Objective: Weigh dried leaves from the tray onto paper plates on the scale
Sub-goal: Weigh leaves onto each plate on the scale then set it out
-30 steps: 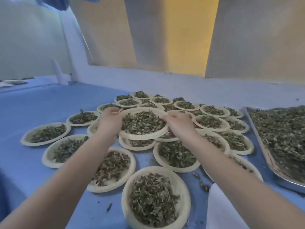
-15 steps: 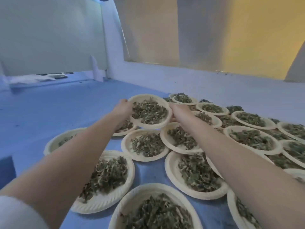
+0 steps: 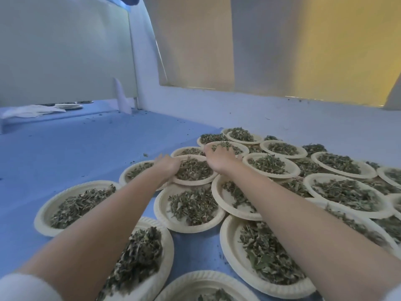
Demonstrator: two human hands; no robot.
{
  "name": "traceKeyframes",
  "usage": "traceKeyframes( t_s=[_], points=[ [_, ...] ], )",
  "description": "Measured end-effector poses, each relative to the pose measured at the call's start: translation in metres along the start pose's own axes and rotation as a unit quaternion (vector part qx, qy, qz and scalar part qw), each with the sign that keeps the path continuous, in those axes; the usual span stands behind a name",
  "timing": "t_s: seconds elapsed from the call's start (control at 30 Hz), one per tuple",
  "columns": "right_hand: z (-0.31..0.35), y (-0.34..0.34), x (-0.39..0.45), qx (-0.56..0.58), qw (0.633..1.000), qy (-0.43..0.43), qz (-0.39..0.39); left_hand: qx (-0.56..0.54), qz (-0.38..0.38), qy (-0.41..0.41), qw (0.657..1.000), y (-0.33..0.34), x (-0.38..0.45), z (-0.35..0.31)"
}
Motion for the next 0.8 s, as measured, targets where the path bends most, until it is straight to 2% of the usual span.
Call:
traceKeyframes(
  t_s=[0.17, 0.37, 0.63, 0.8],
  points=[
    [0.02, -0.04, -0.054, 0.029, 0.997, -0.039, -0.056, -0.015, 0.02, 0.068, 0.997, 0.0, -0.077, -0.038],
    [0.019, -0.103, -0.178, 0.051, 0.992, -0.066, -0.095, -0.012, 0.059, 0.166, 0.984, 0.021, -0.213, -0.067],
    [-0.051, -0.168, -0.363, 0.021, 0.992, -0.049, -0.111, -0.033, 0.1, 0.291, 0.951, 0.097, -0.399, -0.09],
    [-0.116, -0.213, -0.471, -0.014, 0.991, 0.008, -0.13, -0.026, 0.157, 0.347, 0.924, 0.165, -0.505, -0.115]
  ],
)
Point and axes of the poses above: each hand's wrist, its own x-axis towards the middle knuckle, its own y-axis out of the palm, z = x × y, the point moved 7 cm from there along x, towards the middle knuckle, and after that the axes turned 12 degrees about -y, right-handed, at the moved point
